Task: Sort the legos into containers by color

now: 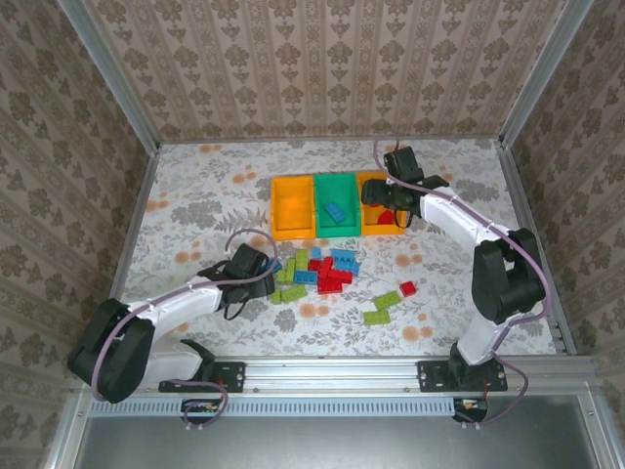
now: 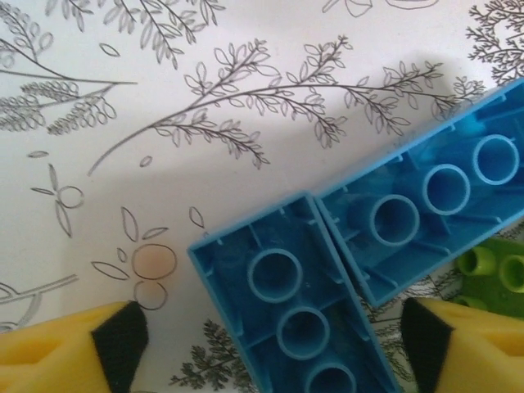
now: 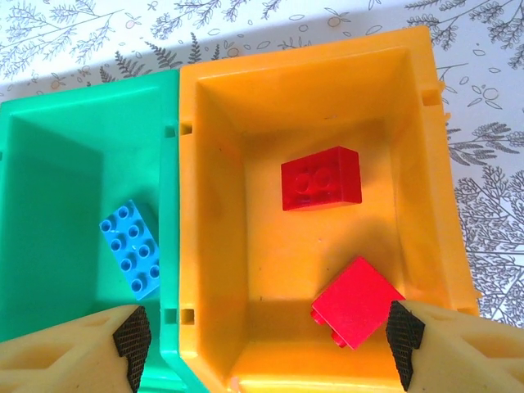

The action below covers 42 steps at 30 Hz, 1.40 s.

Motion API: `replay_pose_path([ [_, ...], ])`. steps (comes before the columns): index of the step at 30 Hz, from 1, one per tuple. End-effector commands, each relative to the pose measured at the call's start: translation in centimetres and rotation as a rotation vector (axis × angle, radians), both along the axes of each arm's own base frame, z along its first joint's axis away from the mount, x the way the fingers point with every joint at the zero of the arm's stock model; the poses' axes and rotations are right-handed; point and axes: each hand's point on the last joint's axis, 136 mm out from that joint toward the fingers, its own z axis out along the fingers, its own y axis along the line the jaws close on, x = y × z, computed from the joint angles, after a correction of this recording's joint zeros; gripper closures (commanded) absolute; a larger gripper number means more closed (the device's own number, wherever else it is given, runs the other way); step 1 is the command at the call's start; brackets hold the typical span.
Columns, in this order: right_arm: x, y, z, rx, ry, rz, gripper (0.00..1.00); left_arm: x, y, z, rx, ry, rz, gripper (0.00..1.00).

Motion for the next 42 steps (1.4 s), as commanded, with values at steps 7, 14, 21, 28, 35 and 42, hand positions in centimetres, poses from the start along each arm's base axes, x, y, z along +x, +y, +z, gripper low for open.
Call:
replay_pose_path([
  [7, -1.9, -1.2, 0.6, -0.049, -0.023, 0.005, 0.2, 0.0, 0.3, -0.2, -0.028, -0.008, 0.007, 0.6],
  [14, -3.5, -2.0, 0.3, -0.069, -0.023, 0.003, 0.2, 0.0, 0.7, 1.0, -0.036, -0.049, -0.004, 0.77],
  [21, -5.9, -0.9, -0.8, -0.088, -0.03, 0.097, 0.21, 1.2, 0.6, 6.3, -0.021, -0.175, -0.043, 0.79],
  [28, -8.8, 0.7, -3.0, -0.085, -0.015, 0.153, 0.21, 5.9, -5.4, 14.2, -0.141, -0.396, -0.26, 0.77],
  [35, -11.5, 3.0, -4.7, -0.071, -0.001, 0.226, 0.21, 11.2, -16.6, 17.5, -0.246, -0.409, -0.598, 0.78],
  [42, -13.5, 4.4, -6.5, -0.078, 0.054, 0.27, 0.21, 15.2, -23.8, 17.2, -0.286, -0.403, -0.747, 0.77],
])
